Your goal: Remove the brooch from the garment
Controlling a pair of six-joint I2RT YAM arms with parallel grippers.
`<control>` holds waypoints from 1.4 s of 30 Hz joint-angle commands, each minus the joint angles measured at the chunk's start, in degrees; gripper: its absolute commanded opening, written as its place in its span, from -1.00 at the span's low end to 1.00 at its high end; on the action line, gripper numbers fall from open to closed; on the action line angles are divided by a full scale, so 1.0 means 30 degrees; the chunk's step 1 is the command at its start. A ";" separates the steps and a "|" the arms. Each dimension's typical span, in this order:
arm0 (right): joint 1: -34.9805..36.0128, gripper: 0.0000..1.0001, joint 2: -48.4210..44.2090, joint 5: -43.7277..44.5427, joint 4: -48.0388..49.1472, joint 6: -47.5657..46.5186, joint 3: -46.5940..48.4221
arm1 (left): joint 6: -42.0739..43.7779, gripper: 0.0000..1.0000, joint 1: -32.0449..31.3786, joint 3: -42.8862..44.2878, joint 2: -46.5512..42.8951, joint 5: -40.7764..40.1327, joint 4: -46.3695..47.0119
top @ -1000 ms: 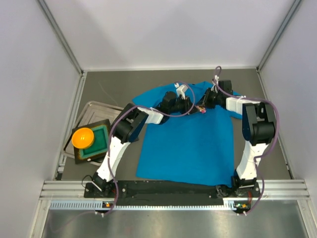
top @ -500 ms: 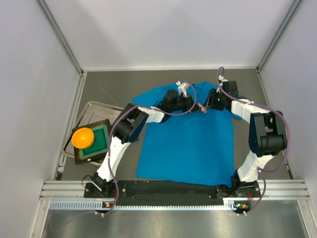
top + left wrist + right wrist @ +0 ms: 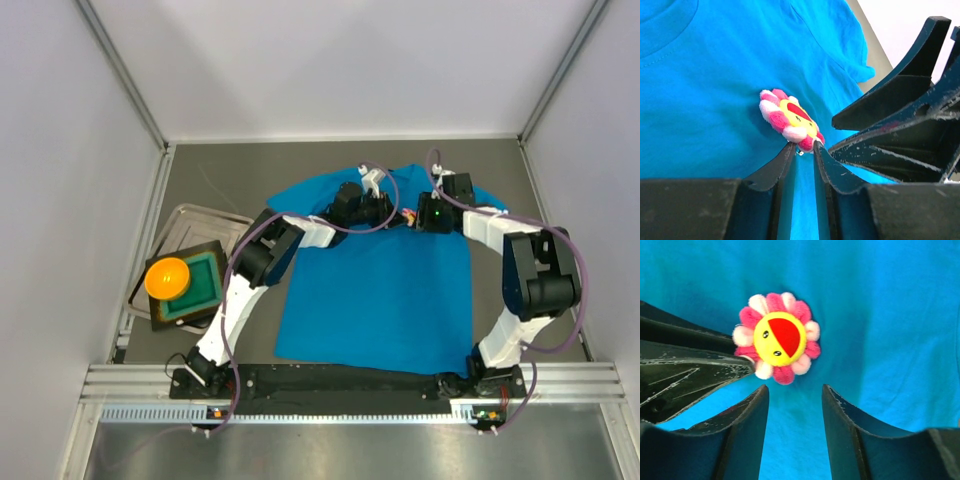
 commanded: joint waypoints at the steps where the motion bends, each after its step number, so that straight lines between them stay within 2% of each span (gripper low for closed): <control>1: 0.0582 -0.04 -0.1257 0.0845 0.0434 -0.0729 -0.0092 | -0.0124 -0.49 -0.0182 0.0766 0.0032 0.0180 0.0632; 7: 0.1428 0.06 -0.0849 0.2102 -0.0063 -0.1372 0.0435 | 0.0051 -0.48 -0.0182 0.0766 -0.0143 0.0150 0.0515; 11: 0.2073 0.13 -0.0205 0.3941 -0.0707 -0.2280 0.1311 | 0.0139 -0.49 -0.0182 0.0737 -0.0173 0.0151 0.0398; 31: 0.3891 0.08 0.2929 0.6732 -0.2026 -0.3922 0.5062 | 0.0316 -0.47 -0.0036 0.0532 -0.0612 0.0561 -0.0012; 42: 0.4594 0.09 0.2815 0.7785 -0.2232 -0.3922 0.5211 | 0.0402 -0.48 0.1574 -0.3186 -0.3333 0.0151 0.0162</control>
